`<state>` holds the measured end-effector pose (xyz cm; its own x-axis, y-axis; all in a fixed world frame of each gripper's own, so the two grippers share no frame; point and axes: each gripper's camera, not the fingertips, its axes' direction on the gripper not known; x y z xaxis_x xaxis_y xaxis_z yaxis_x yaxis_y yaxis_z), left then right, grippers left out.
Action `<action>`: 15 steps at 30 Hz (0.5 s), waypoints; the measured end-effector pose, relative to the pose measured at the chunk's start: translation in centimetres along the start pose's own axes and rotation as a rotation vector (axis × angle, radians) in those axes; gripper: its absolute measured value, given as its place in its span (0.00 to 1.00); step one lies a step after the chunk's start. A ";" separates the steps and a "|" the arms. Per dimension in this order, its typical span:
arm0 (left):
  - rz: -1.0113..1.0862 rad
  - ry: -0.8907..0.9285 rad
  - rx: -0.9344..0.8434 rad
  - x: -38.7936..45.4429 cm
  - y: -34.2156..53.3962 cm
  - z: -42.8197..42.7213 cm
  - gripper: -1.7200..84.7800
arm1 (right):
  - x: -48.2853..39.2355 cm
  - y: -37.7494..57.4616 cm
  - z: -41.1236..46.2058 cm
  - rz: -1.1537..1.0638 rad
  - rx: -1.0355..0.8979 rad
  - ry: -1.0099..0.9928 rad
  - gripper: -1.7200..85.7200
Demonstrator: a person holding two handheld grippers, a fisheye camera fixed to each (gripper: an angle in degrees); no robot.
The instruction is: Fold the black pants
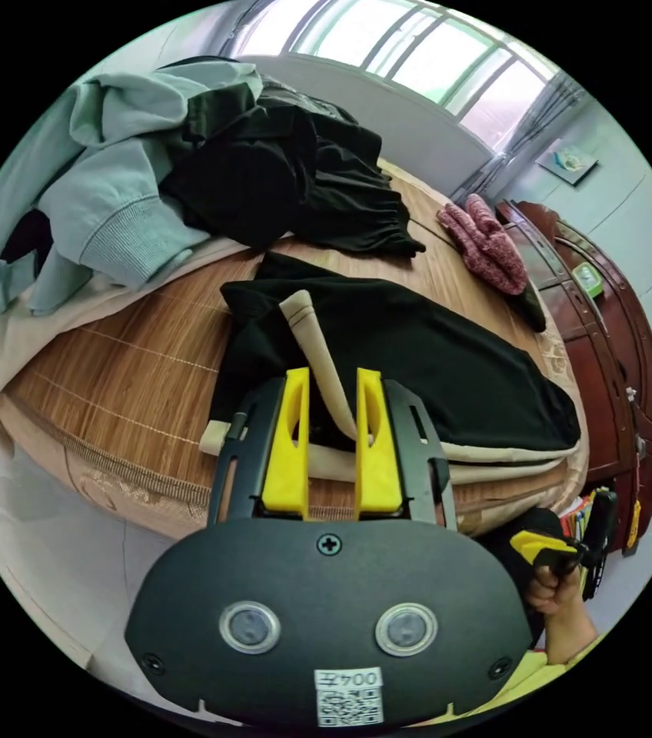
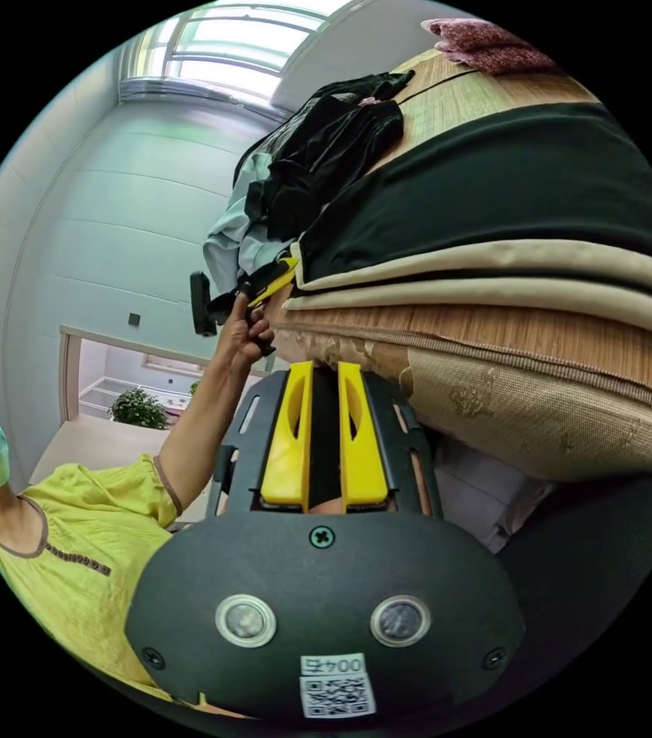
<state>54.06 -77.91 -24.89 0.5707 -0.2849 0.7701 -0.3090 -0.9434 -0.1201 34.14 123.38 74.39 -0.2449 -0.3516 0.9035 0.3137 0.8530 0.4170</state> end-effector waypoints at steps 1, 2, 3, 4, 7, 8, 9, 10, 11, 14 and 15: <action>-0.026 -0.027 -0.030 -0.4 -0.1 0.4 0.07 | -0.3 0.5 0.8 -0.013 -0.003 0.016 0.09; -0.043 -0.011 -0.026 -0.9 0.1 0.2 0.06 | -0.5 0.7 1.3 -0.021 -0.005 0.024 0.09; -0.050 0.017 -0.006 -1.2 0.4 -0.3 0.05 | -1.0 1.0 2.0 -0.037 -0.004 0.042 0.10; -0.058 0.076 0.062 -1.6 1.3 -1.7 0.05 | -1.7 1.3 2.8 -0.066 0.000 0.062 0.10; -0.074 0.148 0.224 -1.9 4.6 -5.1 0.04 | -4.3 1.1 5.2 -0.167 -0.001 0.146 0.11; -0.074 0.170 0.257 -1.7 5.9 -5.4 0.04 | -4.9 0.8 5.8 -0.187 -0.007 0.168 0.11; -0.070 0.176 0.262 -1.5 6.5 -5.3 0.04 | -6.2 -0.1 7.2 -0.230 -0.022 0.207 0.11; -0.062 0.178 0.251 -1.2 7.4 -4.6 0.03 | -7.5 -1.3 8.7 -0.274 -0.033 0.247 0.12; -0.064 0.167 0.232 -1.1 8.1 -3.6 0.03 | -8.2 -2.1 9.5 -0.297 -0.038 0.272 0.12; -0.151 0.212 0.212 -2.6 9.3 -2.1 0.03 | -11.8 -6.8 14.2 -0.401 -0.065 0.393 0.11; -0.158 0.224 0.221 -2.9 9.3 -2.3 0.03 | -13.2 -9.0 16.3 -0.444 -0.085 0.428 0.10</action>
<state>47.80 -85.51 -26.84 0.4095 -0.1117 0.9055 -0.0443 -0.9937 -0.1025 19.57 126.60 57.12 0.0152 -0.8041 0.5943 0.3428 0.5626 0.7523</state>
